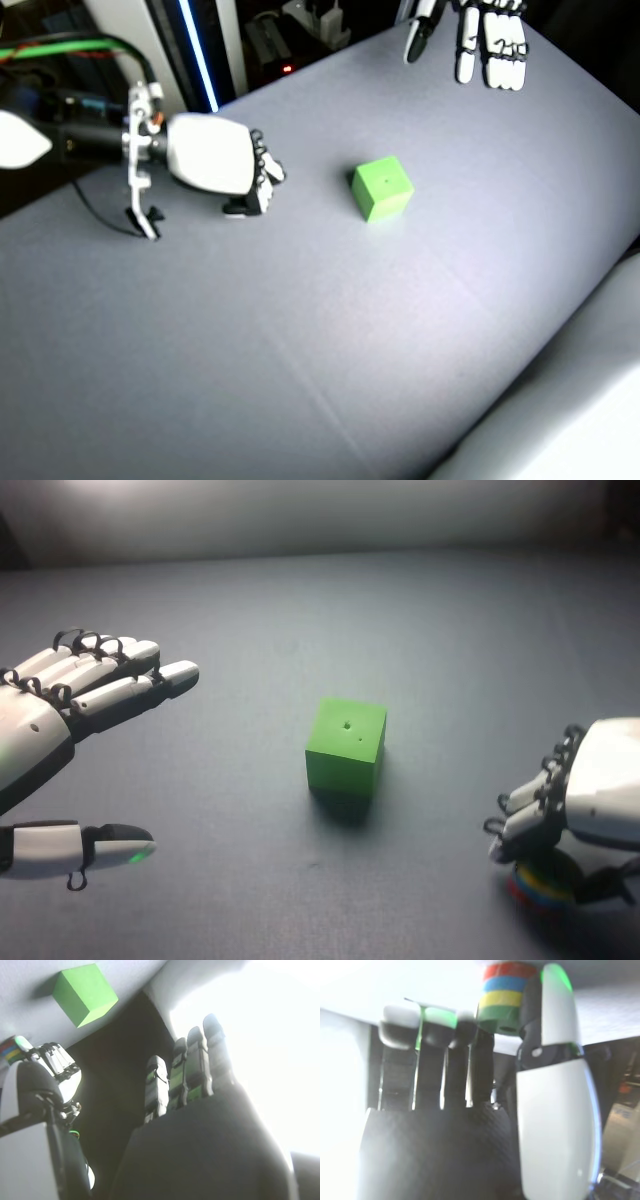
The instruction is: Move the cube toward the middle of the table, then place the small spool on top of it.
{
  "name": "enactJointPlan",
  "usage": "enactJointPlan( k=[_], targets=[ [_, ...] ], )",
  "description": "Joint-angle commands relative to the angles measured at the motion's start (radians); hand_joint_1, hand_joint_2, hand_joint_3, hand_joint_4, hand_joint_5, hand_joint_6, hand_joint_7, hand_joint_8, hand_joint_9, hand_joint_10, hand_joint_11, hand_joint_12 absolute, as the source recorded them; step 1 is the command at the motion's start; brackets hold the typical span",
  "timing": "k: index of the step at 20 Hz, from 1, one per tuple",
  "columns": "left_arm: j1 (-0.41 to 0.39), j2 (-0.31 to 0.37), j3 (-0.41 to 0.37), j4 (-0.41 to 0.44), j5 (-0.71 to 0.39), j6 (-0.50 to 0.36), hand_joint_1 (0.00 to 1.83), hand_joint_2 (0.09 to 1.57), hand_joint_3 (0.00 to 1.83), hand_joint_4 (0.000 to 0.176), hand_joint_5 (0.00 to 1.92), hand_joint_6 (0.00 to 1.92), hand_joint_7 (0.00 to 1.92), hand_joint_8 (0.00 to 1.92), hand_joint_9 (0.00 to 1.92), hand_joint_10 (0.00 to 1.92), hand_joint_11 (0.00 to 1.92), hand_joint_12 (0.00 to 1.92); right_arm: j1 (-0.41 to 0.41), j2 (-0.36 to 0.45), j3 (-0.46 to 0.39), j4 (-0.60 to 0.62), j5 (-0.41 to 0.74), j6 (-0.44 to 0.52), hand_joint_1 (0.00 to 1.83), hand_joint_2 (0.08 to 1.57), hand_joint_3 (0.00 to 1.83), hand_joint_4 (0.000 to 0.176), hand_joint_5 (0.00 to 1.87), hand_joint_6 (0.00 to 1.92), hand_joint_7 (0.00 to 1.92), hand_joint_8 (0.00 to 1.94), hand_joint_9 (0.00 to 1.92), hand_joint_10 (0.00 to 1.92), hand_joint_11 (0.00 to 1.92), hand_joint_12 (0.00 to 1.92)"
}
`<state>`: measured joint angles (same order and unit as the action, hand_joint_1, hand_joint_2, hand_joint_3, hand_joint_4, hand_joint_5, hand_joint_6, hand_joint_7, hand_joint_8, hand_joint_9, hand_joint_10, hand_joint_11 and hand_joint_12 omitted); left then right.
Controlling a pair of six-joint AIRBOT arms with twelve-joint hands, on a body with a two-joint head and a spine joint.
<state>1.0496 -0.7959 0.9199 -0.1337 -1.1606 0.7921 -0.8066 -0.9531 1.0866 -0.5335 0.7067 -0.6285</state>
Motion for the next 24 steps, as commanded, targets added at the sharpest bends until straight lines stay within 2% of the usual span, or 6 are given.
enactJointPlan(
  k=[1,7,10,15,20,24],
  targets=[
    [-0.001,-0.003,-0.002,-0.011,-0.119,0.002,0.78,0.99,0.0,0.176,0.13,0.0,0.07,0.0,0.06,0.0,0.0,0.23,0.011,0.005,0.008,0.054,0.132,0.001,1.25,1.12,0.0,0.0,1.13,0.66,0.84,1.31,0.98,1.23,1.0,1.43],
    [0.003,-0.005,-0.002,-0.014,-0.118,0.002,0.83,0.99,0.0,0.176,0.14,0.0,0.07,0.0,0.05,0.0,0.0,0.17,0.075,0.002,0.043,0.12,0.194,-0.011,1.25,1.11,0.0,0.0,1.14,0.63,0.86,1.29,0.83,1.27,0.75,1.5],
    [0.003,-0.005,-0.002,-0.014,-0.117,0.002,0.84,0.99,0.0,0.176,0.15,0.0,0.07,0.0,0.05,0.0,0.0,0.2,0.123,-0.016,0.057,0.12,0.194,-0.035,1.2,1.04,0.0,0.0,1.13,0.71,0.69,1.55,0.81,1.72,0.86,1.84],
    [0.003,-0.005,-0.001,-0.014,-0.113,0.002,0.85,0.98,0.0,0.176,0.14,0.0,0.07,0.0,0.06,0.0,0.0,0.22,0.224,-0.079,0.114,0.118,0.157,-0.057,1.26,1.12,0.0,0.0,1.08,0.62,0.89,1.37,0.86,1.29,0.78,1.55],
    [0.003,-0.006,0.0,-0.013,-0.114,0.002,0.79,0.99,0.0,0.176,0.12,0.0,0.07,0.0,0.06,0.0,0.0,0.22,0.312,-0.139,0.148,0.094,0.088,-0.116,1.18,1.08,0.0,0.0,1.04,0.9,0.71,1.62,0.79,1.76,0.79,1.91],
    [0.003,-0.006,0.002,-0.012,-0.113,0.003,0.81,0.97,0.0,0.172,0.14,0.0,0.07,0.0,0.06,0.0,0.0,0.21,0.372,-0.202,0.19,0.066,0.032,-0.138,1.24,1.12,0.01,0.0,1.06,0.78,0.81,1.5,0.82,1.7,0.8,1.83]
  ],
)
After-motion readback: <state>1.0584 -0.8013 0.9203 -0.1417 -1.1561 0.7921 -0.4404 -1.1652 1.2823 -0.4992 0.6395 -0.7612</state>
